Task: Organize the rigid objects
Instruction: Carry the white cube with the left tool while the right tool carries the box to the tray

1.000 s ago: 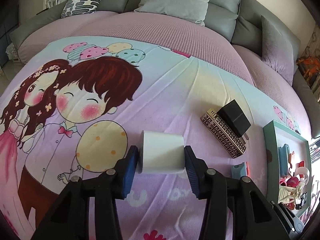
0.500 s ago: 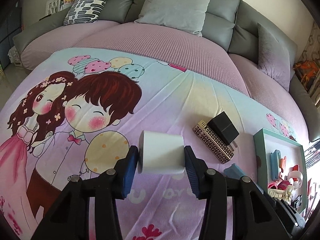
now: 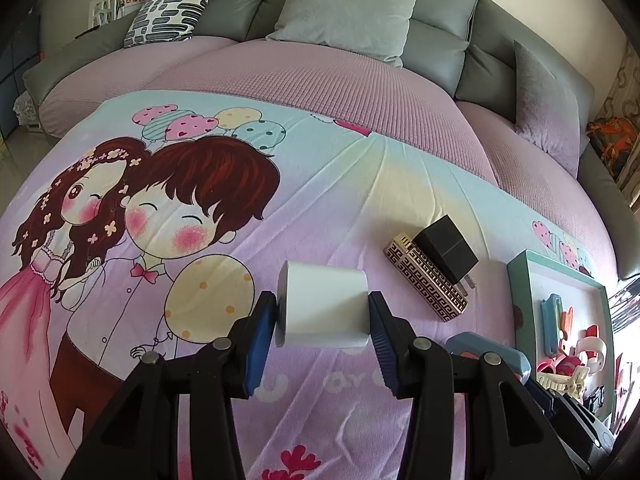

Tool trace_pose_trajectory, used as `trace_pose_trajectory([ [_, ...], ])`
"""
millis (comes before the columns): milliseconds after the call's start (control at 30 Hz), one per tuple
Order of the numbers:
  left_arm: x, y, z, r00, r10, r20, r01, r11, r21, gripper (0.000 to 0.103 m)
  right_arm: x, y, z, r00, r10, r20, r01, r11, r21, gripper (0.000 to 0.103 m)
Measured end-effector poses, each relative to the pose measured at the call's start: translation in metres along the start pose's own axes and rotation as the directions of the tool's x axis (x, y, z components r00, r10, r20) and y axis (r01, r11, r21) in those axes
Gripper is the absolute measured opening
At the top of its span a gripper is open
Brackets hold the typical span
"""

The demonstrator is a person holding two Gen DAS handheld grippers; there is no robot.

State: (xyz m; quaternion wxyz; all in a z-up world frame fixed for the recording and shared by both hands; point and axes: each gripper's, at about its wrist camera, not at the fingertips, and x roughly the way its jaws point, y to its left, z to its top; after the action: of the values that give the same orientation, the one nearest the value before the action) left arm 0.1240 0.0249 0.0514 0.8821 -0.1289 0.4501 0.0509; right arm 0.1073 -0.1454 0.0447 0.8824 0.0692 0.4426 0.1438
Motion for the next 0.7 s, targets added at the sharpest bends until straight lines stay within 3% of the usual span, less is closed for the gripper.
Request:
trace_pose_trajectory([
  [200,0.002,0.001,-0.001,1.000,0.002,-0.007,-0.002,1.000,-0.005,0.048,0.000,0.000,-0.001,1.000,0.002,0.002,-0.002,1.000,0.007,0.022],
  [467,-0.032,0.001,0.006,0.996,-0.026,0.086,0.027,1.000,-0.012,0.048,-0.034,-0.003,0.008,0.994,0.025,0.106,-0.027,0.999,0.027,0.022],
  [700,-0.064,-0.014,0.012,0.982,-0.077,0.174,0.073,0.997,0.028,0.048,-0.071,-0.006,0.018,0.980,0.008,0.201,-0.012,1.000,0.023,0.022],
])
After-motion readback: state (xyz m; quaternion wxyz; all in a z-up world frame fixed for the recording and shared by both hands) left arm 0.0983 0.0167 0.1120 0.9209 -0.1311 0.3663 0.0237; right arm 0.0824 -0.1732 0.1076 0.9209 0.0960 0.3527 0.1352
